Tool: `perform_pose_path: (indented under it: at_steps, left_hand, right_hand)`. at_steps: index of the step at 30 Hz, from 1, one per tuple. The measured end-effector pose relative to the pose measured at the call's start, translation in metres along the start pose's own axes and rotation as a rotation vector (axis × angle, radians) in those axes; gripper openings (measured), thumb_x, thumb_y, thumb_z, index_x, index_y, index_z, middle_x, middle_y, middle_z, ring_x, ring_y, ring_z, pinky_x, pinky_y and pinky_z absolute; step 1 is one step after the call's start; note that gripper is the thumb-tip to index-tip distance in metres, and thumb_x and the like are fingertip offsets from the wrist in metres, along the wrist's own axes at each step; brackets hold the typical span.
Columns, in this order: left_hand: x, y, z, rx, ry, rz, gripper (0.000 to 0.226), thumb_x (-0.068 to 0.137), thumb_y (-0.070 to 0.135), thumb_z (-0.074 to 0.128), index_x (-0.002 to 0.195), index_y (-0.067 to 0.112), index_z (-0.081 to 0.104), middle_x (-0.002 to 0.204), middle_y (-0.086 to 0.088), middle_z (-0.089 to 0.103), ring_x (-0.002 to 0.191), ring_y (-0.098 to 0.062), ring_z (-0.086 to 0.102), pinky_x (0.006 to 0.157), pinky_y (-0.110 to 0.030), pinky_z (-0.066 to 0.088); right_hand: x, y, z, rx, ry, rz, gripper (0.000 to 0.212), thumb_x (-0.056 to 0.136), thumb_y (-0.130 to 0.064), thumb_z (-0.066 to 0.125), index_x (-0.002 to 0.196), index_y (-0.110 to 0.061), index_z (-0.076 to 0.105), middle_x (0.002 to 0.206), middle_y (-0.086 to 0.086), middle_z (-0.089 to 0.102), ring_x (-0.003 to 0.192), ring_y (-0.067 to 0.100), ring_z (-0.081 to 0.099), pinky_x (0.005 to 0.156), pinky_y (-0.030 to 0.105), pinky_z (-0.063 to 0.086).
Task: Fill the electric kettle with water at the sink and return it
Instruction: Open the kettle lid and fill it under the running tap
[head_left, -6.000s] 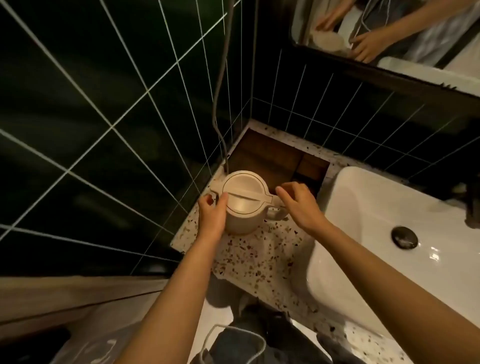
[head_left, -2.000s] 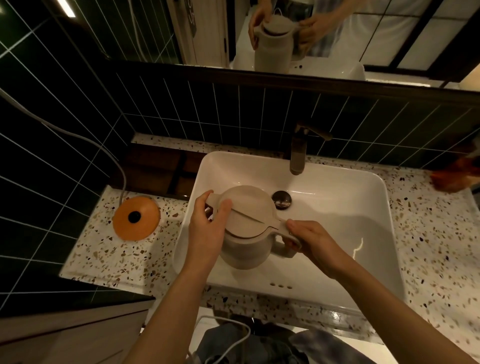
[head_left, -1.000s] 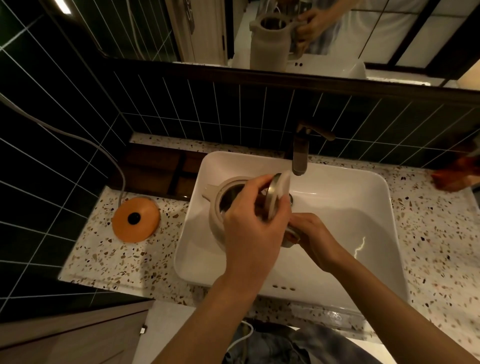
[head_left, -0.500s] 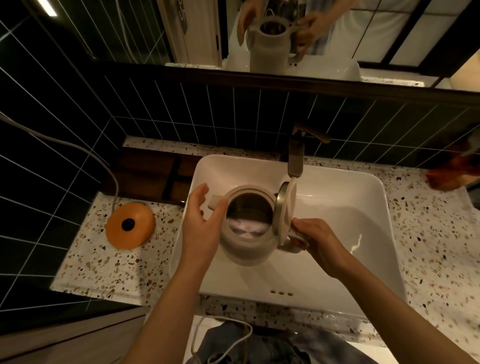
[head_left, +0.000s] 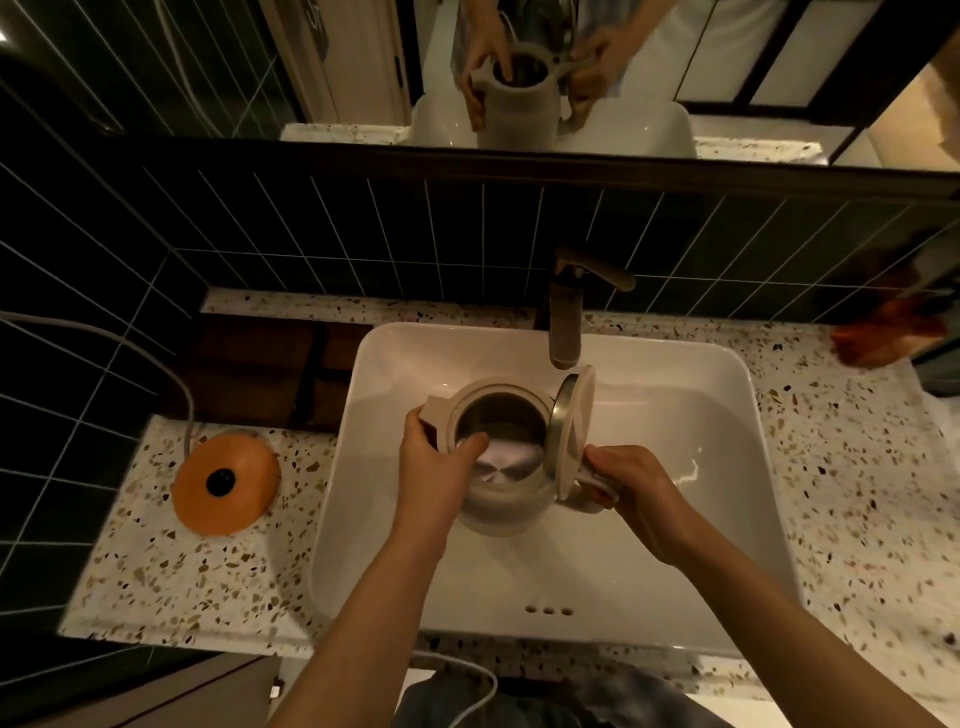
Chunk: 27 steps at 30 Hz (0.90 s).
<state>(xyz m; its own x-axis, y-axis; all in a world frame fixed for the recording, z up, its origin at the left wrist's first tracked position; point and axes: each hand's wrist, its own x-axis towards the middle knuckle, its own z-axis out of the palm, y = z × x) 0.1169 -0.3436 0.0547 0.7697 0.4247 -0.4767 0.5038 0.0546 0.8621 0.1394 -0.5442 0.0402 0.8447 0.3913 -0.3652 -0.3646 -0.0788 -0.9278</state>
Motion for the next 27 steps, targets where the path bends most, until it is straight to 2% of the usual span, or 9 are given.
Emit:
perform_pose_path:
  at_steps: [2, 5, 8, 12, 16, 19, 23, 25, 27]
  left_hand:
    - [0.006, 0.0, 0.008, 0.025, -0.02, -0.02, 0.051, 0.084, 0.01, 0.069, 0.129, 0.022, 0.049, 0.111, 0.008, 0.058, 0.106, -0.014, 0.053, 0.091, -0.029, 0.041]
    - [0.016, -0.001, 0.02, 0.038, -0.058, -0.043, 0.042, 0.085, 0.006, 0.067, 0.12, 0.022, 0.05, 0.1, 0.012, 0.057, 0.097, -0.011, 0.054, 0.088, -0.028, 0.041]
    - [0.024, 0.002, 0.031, 0.041, -0.099, -0.07, 0.036, 0.085, 0.005, 0.064, 0.115, 0.02, 0.051, 0.096, 0.01, 0.06, 0.089, -0.009, 0.057, 0.085, -0.028, 0.042]
    - [0.047, 0.006, 0.049, 0.091, -0.141, -0.147, 0.031, 0.085, 0.01, 0.061, 0.115, 0.016, 0.053, 0.105, -0.001, 0.061, 0.097, -0.021, 0.057, 0.086, -0.032, 0.046]
    - [0.068, 0.007, 0.07, 0.118, -0.17, -0.217, 0.035, 0.085, 0.016, 0.06, 0.118, 0.01, 0.056, 0.112, -0.007, 0.064, 0.101, -0.024, 0.059, 0.089, -0.036, 0.049]
    - [0.081, 0.009, 0.082, 0.124, -0.19, -0.26, 0.036, 0.084, 0.018, 0.059, 0.12, 0.009, 0.057, 0.111, -0.009, 0.065, 0.098, -0.024, 0.061, 0.085, -0.035, 0.05]
    - [0.095, 0.01, 0.092, 0.163, -0.188, -0.26, 0.054, 0.083, 0.023, 0.06, 0.132, 0.005, 0.049, 0.123, -0.015, 0.061, 0.111, -0.03, 0.058, 0.096, -0.04, 0.048]
    - [0.099, 0.009, 0.095, 0.177, -0.176, -0.224, 0.049, 0.084, 0.022, 0.06, 0.128, 0.003, 0.049, 0.122, -0.016, 0.06, 0.109, -0.029, 0.058, 0.092, -0.037, 0.047]
    - [0.103, 0.01, 0.097, 0.194, -0.165, -0.177, 0.034, 0.086, 0.02, 0.06, 0.113, 0.002, 0.051, 0.11, -0.015, 0.059, 0.096, -0.024, 0.055, 0.08, -0.033, 0.045]
  right_hand:
    - [0.002, 0.004, -0.007, 0.015, 0.015, 0.014, 0.042, 0.074, -0.053, 0.053, 0.056, -0.018, 0.069, 0.058, 0.005, 0.055, 0.059, 0.018, 0.047, 0.065, 0.031, 0.038]
    - [0.005, 0.011, -0.018, 0.056, 0.051, 0.058, 0.042, 0.077, -0.048, 0.053, 0.058, -0.015, 0.071, 0.062, 0.009, 0.059, 0.065, 0.028, 0.049, 0.071, 0.037, 0.04]
    - [0.007, 0.016, -0.025, 0.092, 0.045, 0.107, 0.044, 0.085, -0.039, 0.047, 0.05, -0.021, 0.067, 0.052, -0.003, 0.054, 0.055, 0.015, 0.048, 0.068, 0.033, 0.039]
    - [0.013, 0.023, -0.038, 0.208, 0.082, 0.228, 0.042, 0.084, -0.041, 0.048, 0.052, -0.017, 0.06, 0.052, 0.002, 0.05, 0.053, 0.016, 0.044, 0.065, 0.033, 0.038]
    - [0.023, 0.029, -0.047, 0.325, 0.147, 0.383, 0.036, 0.089, -0.037, 0.046, 0.063, -0.014, 0.055, 0.054, 0.004, 0.047, 0.053, 0.017, 0.043, 0.073, 0.037, 0.039]
    - [0.031, 0.033, -0.052, 0.379, 0.181, 0.446, 0.035, 0.091, -0.037, 0.044, 0.068, -0.015, 0.056, 0.055, 0.003, 0.047, 0.053, 0.015, 0.044, 0.075, 0.038, 0.04]
    - [0.041, 0.03, -0.057, 0.349, 0.202, 0.437, 0.037, 0.092, -0.038, 0.043, 0.066, -0.015, 0.055, 0.053, 0.002, 0.047, 0.054, 0.015, 0.043, 0.077, 0.038, 0.04]
    - [0.047, 0.026, -0.059, 0.312, 0.214, 0.412, 0.037, 0.093, -0.037, 0.042, 0.067, -0.015, 0.054, 0.053, 0.002, 0.048, 0.055, 0.016, 0.041, 0.078, 0.039, 0.039]
    - [0.053, 0.023, -0.061, 0.27, 0.232, 0.385, 0.038, 0.093, -0.04, 0.041, 0.068, -0.015, 0.053, 0.052, 0.001, 0.047, 0.056, 0.016, 0.04, 0.076, 0.037, 0.037]
